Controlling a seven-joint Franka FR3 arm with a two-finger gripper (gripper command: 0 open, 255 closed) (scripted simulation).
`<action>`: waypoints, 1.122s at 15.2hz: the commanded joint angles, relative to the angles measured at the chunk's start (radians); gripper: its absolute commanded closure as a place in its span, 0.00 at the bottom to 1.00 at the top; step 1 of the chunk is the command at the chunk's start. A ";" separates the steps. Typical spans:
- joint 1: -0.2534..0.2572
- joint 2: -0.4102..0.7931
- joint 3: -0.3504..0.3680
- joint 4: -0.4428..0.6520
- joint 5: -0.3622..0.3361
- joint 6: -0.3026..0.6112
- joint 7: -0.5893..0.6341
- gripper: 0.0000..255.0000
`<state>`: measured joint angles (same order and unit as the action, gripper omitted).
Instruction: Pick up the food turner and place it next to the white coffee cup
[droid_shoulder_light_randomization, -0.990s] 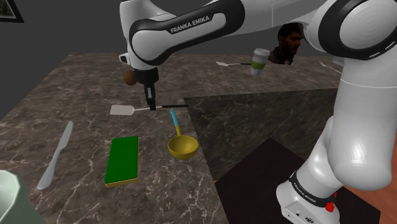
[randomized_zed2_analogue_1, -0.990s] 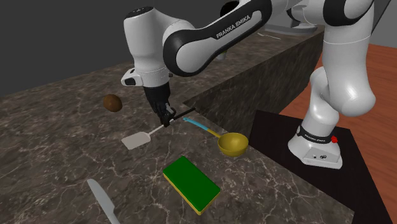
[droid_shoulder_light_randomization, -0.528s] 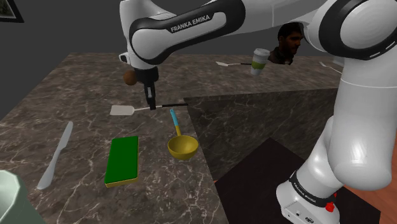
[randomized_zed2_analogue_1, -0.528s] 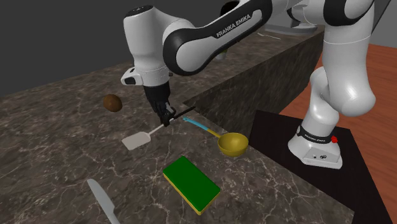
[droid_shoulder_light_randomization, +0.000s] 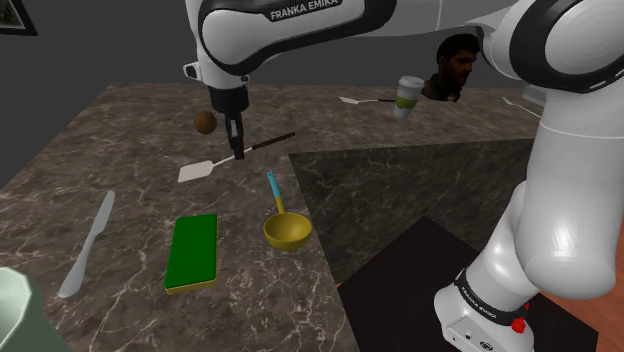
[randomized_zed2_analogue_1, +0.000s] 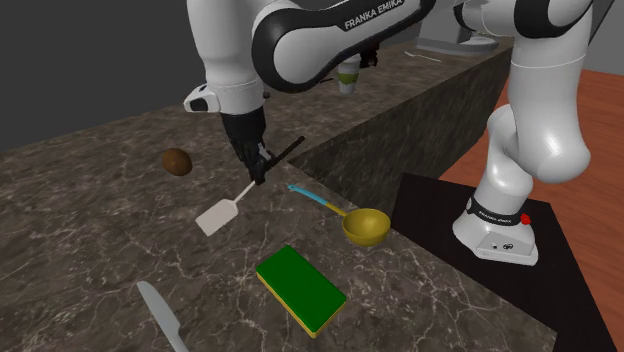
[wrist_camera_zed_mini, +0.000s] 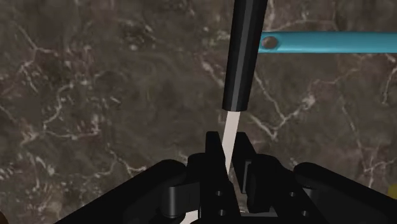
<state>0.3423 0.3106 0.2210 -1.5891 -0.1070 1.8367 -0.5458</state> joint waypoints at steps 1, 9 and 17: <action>0.002 -0.001 0.001 0.025 0.001 -0.027 0.000 1.00; 0.005 -0.006 0.003 0.126 0.004 -0.132 -0.006 1.00; 0.012 0.006 0.005 0.252 0.002 -0.245 -0.010 1.00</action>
<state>0.3533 0.3135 0.2256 -1.3575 -0.1044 1.6085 -0.5548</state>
